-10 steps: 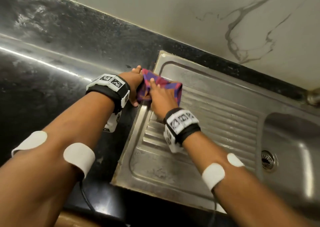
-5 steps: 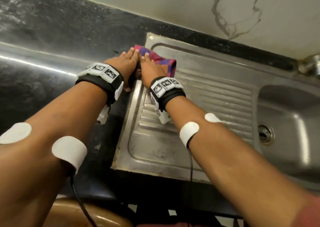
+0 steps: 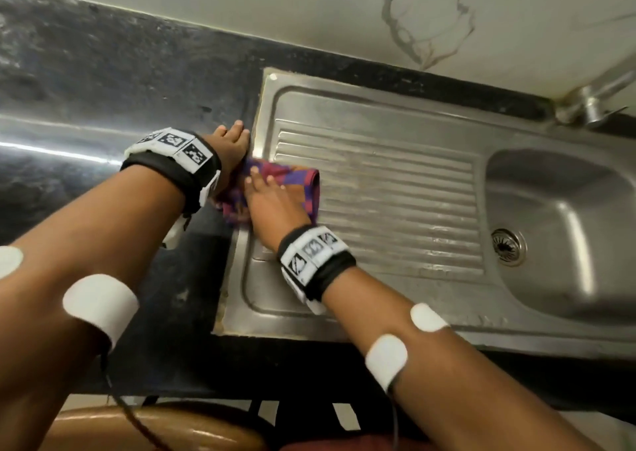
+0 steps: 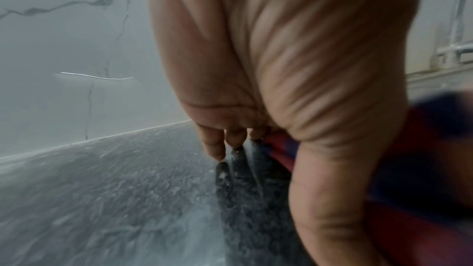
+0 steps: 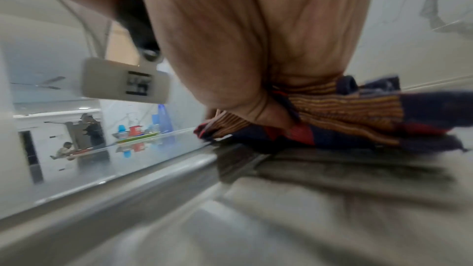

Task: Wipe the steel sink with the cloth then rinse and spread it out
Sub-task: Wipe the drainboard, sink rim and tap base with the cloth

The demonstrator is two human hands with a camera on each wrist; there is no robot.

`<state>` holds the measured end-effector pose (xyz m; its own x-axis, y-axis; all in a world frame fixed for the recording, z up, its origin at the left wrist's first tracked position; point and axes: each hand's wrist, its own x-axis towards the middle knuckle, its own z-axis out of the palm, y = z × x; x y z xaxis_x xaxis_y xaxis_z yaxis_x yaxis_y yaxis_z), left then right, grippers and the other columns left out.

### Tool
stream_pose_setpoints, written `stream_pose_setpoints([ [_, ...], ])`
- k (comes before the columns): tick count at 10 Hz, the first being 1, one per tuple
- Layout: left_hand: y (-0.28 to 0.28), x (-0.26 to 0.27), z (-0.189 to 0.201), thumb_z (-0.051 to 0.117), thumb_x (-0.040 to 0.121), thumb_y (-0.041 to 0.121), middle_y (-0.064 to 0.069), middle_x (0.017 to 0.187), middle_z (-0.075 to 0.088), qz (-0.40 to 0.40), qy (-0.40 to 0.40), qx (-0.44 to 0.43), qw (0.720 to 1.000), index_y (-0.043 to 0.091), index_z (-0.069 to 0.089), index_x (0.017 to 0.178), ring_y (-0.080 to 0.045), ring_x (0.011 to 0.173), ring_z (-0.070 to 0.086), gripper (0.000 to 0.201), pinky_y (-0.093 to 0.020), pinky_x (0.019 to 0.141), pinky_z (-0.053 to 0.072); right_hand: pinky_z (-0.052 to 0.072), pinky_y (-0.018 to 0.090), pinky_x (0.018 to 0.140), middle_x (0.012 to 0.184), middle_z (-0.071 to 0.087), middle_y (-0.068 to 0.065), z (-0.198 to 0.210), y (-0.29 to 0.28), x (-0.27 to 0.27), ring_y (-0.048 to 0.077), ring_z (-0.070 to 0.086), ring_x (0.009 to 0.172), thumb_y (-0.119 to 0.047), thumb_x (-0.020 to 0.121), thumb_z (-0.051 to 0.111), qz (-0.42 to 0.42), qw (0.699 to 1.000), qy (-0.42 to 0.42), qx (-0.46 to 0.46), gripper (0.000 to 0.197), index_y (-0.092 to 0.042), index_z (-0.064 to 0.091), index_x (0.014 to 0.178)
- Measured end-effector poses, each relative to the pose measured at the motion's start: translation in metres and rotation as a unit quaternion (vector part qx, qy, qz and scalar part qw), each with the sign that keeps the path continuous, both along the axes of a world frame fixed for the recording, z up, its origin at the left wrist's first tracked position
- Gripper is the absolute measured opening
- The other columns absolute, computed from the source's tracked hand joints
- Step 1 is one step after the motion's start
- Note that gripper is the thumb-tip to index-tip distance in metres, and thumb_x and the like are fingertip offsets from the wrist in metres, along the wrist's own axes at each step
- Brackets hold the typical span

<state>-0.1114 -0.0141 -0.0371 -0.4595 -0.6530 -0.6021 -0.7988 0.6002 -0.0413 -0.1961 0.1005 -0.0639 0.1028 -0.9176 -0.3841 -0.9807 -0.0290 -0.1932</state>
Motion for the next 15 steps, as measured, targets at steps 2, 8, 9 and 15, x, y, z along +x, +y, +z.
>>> stream_pose_setpoints([
  [2, -0.003, 0.007, 0.001, 0.095, 0.045, 0.029, -0.012, 0.158, -0.017, 0.007, 0.011, 0.047, 0.999, 0.006, -0.016, 0.148, -0.032, 0.147, -0.004, 0.153, -0.04, 0.12, 0.012, 0.031, 0.044, 0.113, 0.161, 0.006, 0.011, 0.002, -0.045, -0.016, 0.033, 0.026, 0.143, -0.009, 0.096, 0.039, -0.016, 1.0, -0.016, 0.011, 0.058, -0.005, 0.016, 0.15],
  [8, 0.021, 0.0, 0.002, 0.072, 0.075, 0.017, -0.009, 0.155, 0.022, -0.102, -0.005, -0.037, 0.994, 0.007, 0.03, 0.143, -0.028, 0.137, 0.036, 0.081, -0.04, 0.106, 0.04, 0.024, 0.047, 0.114, 0.158, 0.016, 0.015, 0.009, 0.05, 0.021, 0.038, 0.025, 0.142, -0.014, 0.098, 0.035, 0.014, 0.998, -0.053, 0.016, 0.052, -0.003, 0.025, 0.148],
  [9, 0.033, 0.005, -0.003, 0.063, 0.083, 0.025, -0.012, 0.159, 0.015, -0.077, 0.005, -0.034, 0.996, 0.01, 0.017, 0.149, -0.03, 0.141, 0.032, 0.082, -0.037, 0.114, 0.029, 0.031, 0.046, 0.11, 0.157, 0.022, 0.014, 0.01, 0.037, 0.01, 0.036, 0.031, 0.139, -0.011, 0.096, 0.037, 0.051, 0.998, -0.036, 0.005, 0.046, -0.008, 0.04, 0.142],
  [15, 0.089, -0.001, 0.016, 0.065, 0.079, 0.012, -0.019, 0.133, 0.051, 0.088, 0.009, -0.014, 0.996, 0.002, 0.048, 0.124, -0.038, 0.112, 0.055, 0.049, -0.043, 0.095, 0.047, 0.028, 0.046, 0.113, 0.152, 0.035, 0.012, 0.009, 0.214, -0.014, 0.034, 0.038, 0.138, -0.004, 0.088, 0.038, 0.073, 0.995, -0.068, 0.002, 0.053, -0.007, 0.041, 0.141],
])
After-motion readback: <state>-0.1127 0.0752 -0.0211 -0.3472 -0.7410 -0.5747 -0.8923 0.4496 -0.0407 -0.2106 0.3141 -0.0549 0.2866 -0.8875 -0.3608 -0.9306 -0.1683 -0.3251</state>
